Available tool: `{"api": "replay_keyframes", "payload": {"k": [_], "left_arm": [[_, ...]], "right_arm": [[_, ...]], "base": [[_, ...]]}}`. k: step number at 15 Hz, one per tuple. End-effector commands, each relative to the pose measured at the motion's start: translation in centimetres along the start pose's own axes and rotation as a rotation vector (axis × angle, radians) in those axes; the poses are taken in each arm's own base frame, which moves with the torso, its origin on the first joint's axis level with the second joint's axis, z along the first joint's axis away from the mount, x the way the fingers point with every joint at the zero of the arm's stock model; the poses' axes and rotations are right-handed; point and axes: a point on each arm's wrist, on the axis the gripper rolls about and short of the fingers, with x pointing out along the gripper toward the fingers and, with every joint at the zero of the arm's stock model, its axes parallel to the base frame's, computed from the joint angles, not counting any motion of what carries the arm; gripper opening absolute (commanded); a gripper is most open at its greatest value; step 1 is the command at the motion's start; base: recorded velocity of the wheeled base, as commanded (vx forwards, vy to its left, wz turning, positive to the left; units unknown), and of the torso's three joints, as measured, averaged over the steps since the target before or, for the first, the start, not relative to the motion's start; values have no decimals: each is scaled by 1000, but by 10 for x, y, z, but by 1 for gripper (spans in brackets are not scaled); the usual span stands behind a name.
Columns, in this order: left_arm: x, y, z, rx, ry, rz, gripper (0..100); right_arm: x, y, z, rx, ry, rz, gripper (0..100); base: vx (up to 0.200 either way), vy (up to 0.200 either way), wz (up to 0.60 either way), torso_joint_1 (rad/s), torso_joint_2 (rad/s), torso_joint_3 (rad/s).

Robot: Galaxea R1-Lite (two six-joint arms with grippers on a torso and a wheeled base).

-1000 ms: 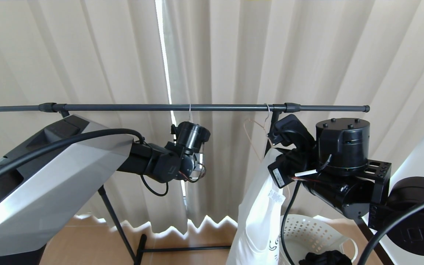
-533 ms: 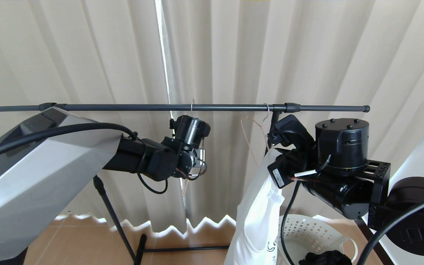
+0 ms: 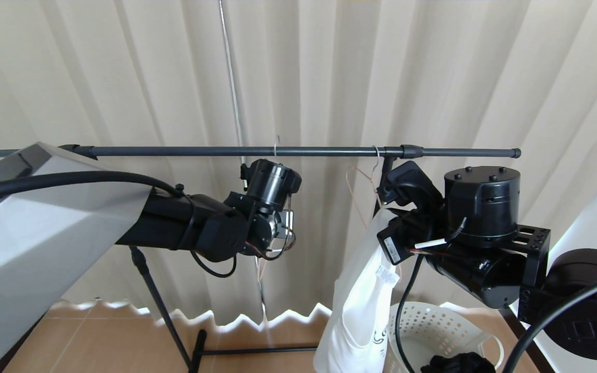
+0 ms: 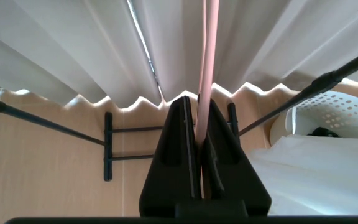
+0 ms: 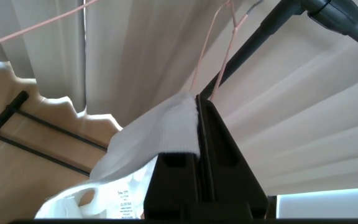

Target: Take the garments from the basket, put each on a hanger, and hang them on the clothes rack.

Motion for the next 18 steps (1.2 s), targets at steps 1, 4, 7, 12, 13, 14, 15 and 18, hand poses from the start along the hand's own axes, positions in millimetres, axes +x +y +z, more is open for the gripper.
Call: {"api": "replay_keyframes", "payload": {"k": [1, 4, 7, 12, 13, 14, 15, 18], "left_arm": [[-16, -2, 0, 10, -13, -8, 0], [-45, -3, -7, 36, -11, -43, 0], [-75, 5, -19, 63, -2, -74, 0], [-103, 31, -44, 87, -54, -108, 0], [-107, 36, -50, 101, -83, -125, 0], [-109, 40, -56, 122, -104, -152, 0], [-111, 43, -60, 135, -114, -174, 0], [-129, 63, -85, 219, -157, -339, 0]], "right_arm": [[0, 0, 0, 0, 0, 0, 0], [0, 0, 0, 0, -2, 0, 0], [0, 0, 1, 2, -4, -2, 0], [0, -1, 3, 7, -11, -3, 0], [0, -1, 3, 7, -12, -4, 0], [0, -1, 3, 9, -13, -5, 0], [0, -2, 4, 12, -19, -8, 0], [4, -12, 5, 23, -37, -48, 0]], "base": [[0, 0, 0, 0, 0, 0], [0, 0, 0, 0, 0, 0], [0, 0, 0, 0, 0, 0], [0, 0, 0, 0, 0, 0], [0, 0, 0, 0, 0, 0], [0, 0, 0, 0, 0, 0], [0, 0, 0, 0, 0, 0], [0, 0, 0, 0, 0, 0]]}}
